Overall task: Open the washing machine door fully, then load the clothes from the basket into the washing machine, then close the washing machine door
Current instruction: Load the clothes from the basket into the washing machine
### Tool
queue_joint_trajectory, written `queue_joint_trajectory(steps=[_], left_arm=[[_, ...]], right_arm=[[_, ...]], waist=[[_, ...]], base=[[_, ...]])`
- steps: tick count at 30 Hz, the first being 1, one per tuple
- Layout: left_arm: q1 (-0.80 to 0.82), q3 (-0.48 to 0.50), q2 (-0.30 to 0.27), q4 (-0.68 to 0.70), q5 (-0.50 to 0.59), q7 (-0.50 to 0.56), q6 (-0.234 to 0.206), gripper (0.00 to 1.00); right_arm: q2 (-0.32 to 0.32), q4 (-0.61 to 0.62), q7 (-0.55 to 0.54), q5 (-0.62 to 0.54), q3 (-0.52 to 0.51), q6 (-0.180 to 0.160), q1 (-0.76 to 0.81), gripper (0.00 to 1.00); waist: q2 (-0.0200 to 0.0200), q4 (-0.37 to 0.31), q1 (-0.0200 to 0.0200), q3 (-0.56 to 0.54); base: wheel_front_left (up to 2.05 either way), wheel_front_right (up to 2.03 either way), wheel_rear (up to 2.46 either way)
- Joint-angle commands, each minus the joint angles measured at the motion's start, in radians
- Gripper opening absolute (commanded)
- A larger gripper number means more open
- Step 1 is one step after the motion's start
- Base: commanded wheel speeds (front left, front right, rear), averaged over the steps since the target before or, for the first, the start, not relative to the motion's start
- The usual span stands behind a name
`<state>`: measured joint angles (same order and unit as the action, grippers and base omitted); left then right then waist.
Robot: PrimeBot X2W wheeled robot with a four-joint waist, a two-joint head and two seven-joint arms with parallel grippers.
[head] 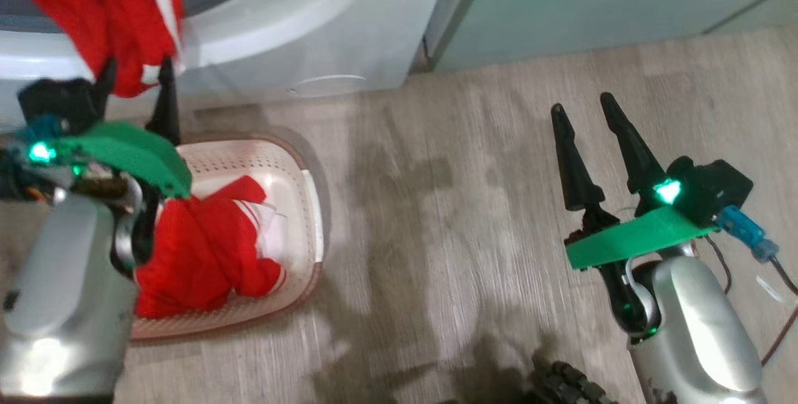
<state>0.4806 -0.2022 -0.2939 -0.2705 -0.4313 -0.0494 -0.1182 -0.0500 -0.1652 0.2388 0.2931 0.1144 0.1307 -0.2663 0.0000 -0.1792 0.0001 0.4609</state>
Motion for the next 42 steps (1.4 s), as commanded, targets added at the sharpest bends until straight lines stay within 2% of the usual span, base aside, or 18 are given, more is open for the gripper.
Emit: queue_joint_trajectory(steps=[1, 6, 14, 15, 16, 17, 22, 29, 35, 42], left_arm=[[0.075, 0.033, -0.044, -0.043, -0.005, 0.012, 0.010, 1.00], [0.186, 0.042, -0.074, -0.206, -0.004, 0.033, 0.018, 1.00], [0.276, 0.031, -0.097, -0.371, -0.015, 0.099, 0.043, 1.00], [0.284, 0.030, -0.097, -0.381, -0.018, 0.103, 0.048, 0.54], [0.291, 0.028, -0.097, -0.393, -0.022, 0.112, 0.052, 0.17], [0.297, 0.028, -0.096, -0.402, -0.026, 0.119, 0.055, 0.00], [0.323, 0.020, -0.102, -0.412, -0.029, 0.139, 0.064, 0.00], [0.368, 0.020, -0.143, -0.295, -0.039, 0.227, 0.064, 0.00], [0.440, 0.039, -0.212, -0.181, -0.055, 0.357, 0.055, 0.00], [0.546, 0.054, -0.308, -0.203, -0.068, 0.498, 0.074, 0.00]], right_arm=[[0.000, 0.028, 0.011, 0.015, 0.032, 0.000, -0.017, 1.00], [0.000, 0.010, 0.019, 0.039, 0.048, 0.000, -0.032, 1.00], [0.000, 0.003, 0.023, 0.064, 0.054, 0.000, -0.041, 1.00], [0.000, 0.005, 0.023, 0.066, 0.053, 0.000, -0.042, 1.00], [0.000, 0.007, 0.023, 0.067, 0.052, 0.000, -0.042, 1.00], [0.000, 0.008, 0.023, 0.069, 0.052, 0.000, -0.042, 1.00], [0.000, 0.010, 0.023, 0.074, 0.050, 0.000, -0.040, 1.00], [0.000, 0.015, 0.023, 0.083, 0.042, 0.000, -0.029, 1.00], [0.000, 0.026, 0.023, 0.105, 0.063, 0.000, -0.034, 1.00], [0.000, 0.032, 0.023, 0.149, 0.098, 0.000, -0.053, 1.00]], waist=[[0.0000, -0.042, -0.0001, 0.046], [0.0000, -0.077, -0.0001, 0.073], [0.0000, -0.100, -0.0001, 0.078], [0.0000, -0.100, -0.0001, 0.077], [0.0000, -0.100, -0.0001, 0.076], [0.0000, -0.100, -0.0001, 0.074], [0.0000, -0.096, -0.0001, 0.067], [0.0000, -0.088, -0.0001, 0.061], [0.0000, -0.110, -0.0001, 0.084], [0.0000, -0.179, -0.0001, 0.138]], base=[[0.00, 0.00, 0.00], [0.00, 0.00, 0.00], [0.00, 0.00, 0.00], [0.00, 0.00, 0.00], [0.00, 0.00, 0.00], [0.00, 0.00, 0.00], [0.00, 0.00, 0.00], [0.00, 0.00, 0.00], [0.00, 0.00, 0.00], [0.00, 0.00, 0.00]])
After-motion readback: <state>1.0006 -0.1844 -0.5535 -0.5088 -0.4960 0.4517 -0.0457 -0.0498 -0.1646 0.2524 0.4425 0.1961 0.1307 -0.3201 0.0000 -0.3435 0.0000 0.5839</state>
